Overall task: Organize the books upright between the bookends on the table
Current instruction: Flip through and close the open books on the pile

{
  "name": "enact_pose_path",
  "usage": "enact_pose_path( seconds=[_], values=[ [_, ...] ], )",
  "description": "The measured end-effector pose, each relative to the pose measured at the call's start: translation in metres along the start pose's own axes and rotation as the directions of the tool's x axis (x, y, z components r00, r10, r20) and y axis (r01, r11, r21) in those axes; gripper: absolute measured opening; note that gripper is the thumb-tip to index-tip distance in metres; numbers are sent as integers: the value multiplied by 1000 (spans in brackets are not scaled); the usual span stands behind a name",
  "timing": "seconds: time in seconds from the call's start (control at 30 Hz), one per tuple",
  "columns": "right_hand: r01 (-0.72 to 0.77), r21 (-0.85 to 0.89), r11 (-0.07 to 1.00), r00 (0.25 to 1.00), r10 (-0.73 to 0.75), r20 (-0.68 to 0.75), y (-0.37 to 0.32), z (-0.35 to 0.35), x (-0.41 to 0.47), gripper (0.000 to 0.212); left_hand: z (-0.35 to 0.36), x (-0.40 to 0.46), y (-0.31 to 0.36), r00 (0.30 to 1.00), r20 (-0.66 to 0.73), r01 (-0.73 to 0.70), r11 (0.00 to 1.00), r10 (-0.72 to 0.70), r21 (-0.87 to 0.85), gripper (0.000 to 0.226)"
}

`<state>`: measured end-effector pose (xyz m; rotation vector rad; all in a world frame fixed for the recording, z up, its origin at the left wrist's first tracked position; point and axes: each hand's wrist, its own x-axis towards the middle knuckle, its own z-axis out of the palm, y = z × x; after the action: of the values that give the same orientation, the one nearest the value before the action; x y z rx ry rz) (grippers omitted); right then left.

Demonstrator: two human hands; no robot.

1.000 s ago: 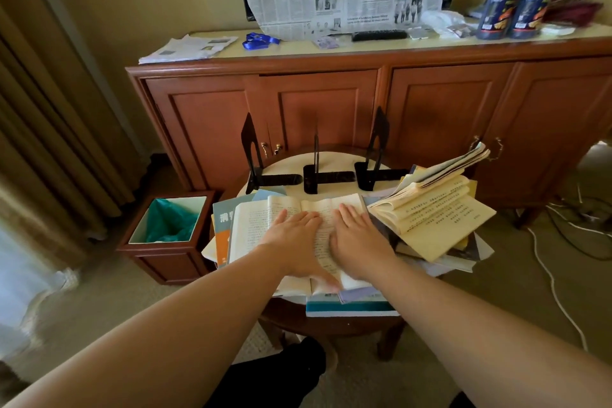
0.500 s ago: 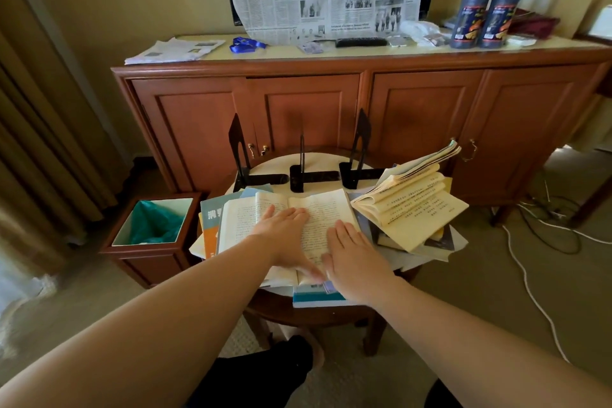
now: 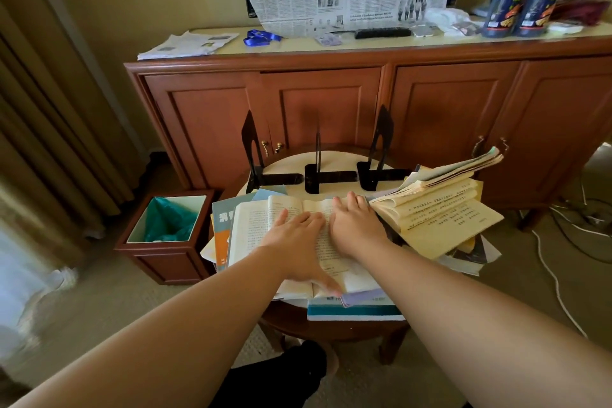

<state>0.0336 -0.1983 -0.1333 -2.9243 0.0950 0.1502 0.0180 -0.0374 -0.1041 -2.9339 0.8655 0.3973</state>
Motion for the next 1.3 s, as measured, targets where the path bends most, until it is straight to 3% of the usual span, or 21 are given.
enact_pose_path(
  seconds=[0.13,0.43,0.6,0.67,0.73,0.8,0.87,1.0,1.17,1.23,1.3],
  values=[
    [8,-4,1000,1000,-8,-4,0,0,3,57,0,-1,0,1000,3,7,1000,-7,-10,150],
    [202,-30,979,979,-202,4,30,8,-74,61,-4,-6,6,999,-10,35,999,-36,-21,147],
    [207,-22,978,978,-206,22,34,7,-90,62,-1,-18,3,992,-119,21,996,-31,-83,139],
    [205,32,978,978,-206,30,33,4,-90,62,-3,-28,3,965,-220,90,970,-140,-226,141],
    [197,82,977,980,-199,11,31,2,-92,62,-6,-37,3,895,-278,246,906,-348,-344,140],
    [177,140,974,984,-176,-15,30,3,-96,63,-10,-42,1,825,-169,425,790,-539,-443,126],
    [155,202,967,988,-153,-26,32,5,-96,64,-13,-44,0,807,-23,479,677,-590,-558,97],
    [151,318,936,988,-137,-66,35,7,-96,67,-21,-42,3,844,65,398,539,-533,-743,54],
    [135,325,936,990,-141,-5,38,7,-95,84,-31,-39,15,900,138,282,311,-413,-908,54],
    [90,448,890,995,-96,-10,35,0,-99,85,-34,-39,24,915,105,196,203,-388,-959,40],
    [94,612,785,995,-94,-32,31,-9,-105,71,-34,-39,30,921,33,104,165,-387,-981,35]
  ],
)
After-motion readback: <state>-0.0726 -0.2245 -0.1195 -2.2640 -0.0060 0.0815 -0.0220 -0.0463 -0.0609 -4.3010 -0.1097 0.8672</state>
